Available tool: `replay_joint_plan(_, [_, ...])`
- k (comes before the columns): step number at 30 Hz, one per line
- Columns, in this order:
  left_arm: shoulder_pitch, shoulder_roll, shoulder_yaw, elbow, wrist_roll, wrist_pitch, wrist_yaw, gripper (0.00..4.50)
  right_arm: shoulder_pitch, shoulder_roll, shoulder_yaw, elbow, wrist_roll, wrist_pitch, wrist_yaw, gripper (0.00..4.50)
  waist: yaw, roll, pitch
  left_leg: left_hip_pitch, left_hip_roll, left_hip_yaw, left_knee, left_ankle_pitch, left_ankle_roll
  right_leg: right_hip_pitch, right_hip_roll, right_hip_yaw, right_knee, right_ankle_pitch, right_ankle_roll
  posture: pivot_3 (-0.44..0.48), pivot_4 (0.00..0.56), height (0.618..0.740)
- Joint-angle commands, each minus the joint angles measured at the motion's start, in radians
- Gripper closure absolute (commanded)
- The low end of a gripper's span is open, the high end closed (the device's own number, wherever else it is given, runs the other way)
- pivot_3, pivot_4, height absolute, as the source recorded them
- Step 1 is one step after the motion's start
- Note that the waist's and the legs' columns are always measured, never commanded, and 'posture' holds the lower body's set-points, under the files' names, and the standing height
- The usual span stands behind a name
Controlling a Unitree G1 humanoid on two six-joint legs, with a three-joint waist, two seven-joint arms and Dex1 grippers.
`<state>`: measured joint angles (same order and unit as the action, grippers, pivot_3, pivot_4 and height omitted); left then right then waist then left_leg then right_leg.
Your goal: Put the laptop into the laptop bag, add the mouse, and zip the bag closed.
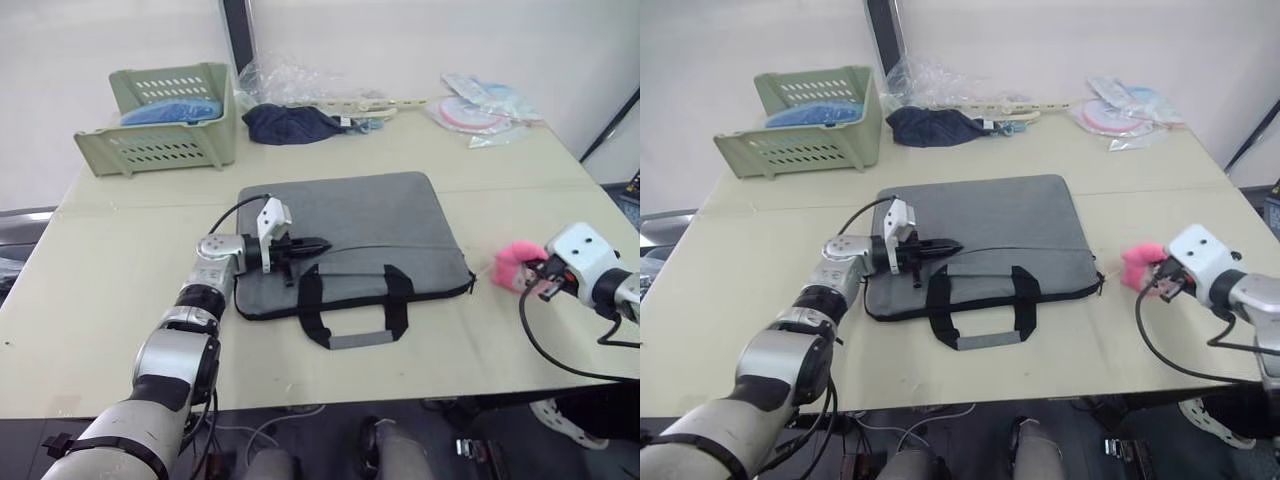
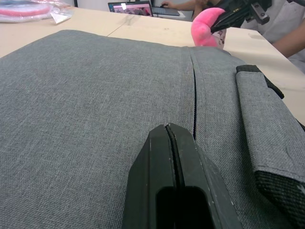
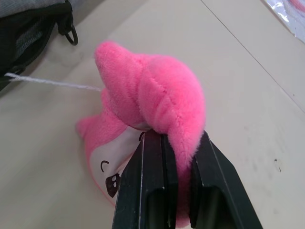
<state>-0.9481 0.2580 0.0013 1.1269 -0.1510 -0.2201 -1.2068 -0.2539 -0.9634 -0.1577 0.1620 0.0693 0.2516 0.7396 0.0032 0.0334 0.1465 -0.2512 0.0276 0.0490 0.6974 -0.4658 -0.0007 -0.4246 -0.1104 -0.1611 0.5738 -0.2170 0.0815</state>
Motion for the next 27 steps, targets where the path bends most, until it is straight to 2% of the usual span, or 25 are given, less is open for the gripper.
replay_joint_plan(1, [0.079, -0.012, -0.054, 0.076, 0.076, 0.033, -0.008, 4.50, -0.045, 0.012, 0.011, 0.041, -0.032, -0.047, -0.022, 4.48, -0.001, 0.000, 0.000, 0.000, 0.000, 0.000, 0.000, 0.000, 0.000, 0.000, 0.000, 0.000, 0.000, 0.000, 0.000, 0.000, 0.150, 0.740])
replay_joint_plan(14, [0.081, -0.015, -0.056, 0.071, 0.077, 0.034, -0.006, 4.50, -0.252, 0.118, 0.117, 0.290, -0.135, -0.218, -0.079, 4.48, -0.009, 0.003, -0.003, 0.001, 0.000, 0.000, 0.000, 0.000, 0.000, 0.000, -0.001, 0.000, 0.001, 0.000, 0.001, 0.000, 0.150, 0.740])
replay_joint_plan(27, [0.088, -0.017, -0.058, 0.065, 0.078, 0.031, -0.003, 4.50, -0.331, 0.161, 0.134, 0.363, -0.147, -0.271, -0.089, 4.48, -0.010, 0.005, -0.005, 0.001, 0.000, 0.001, 0.000, 0.000, 0.001, 0.001, -0.001, 0.000, 0.001, 0.001, 0.001, 0.000, 0.150, 0.740])
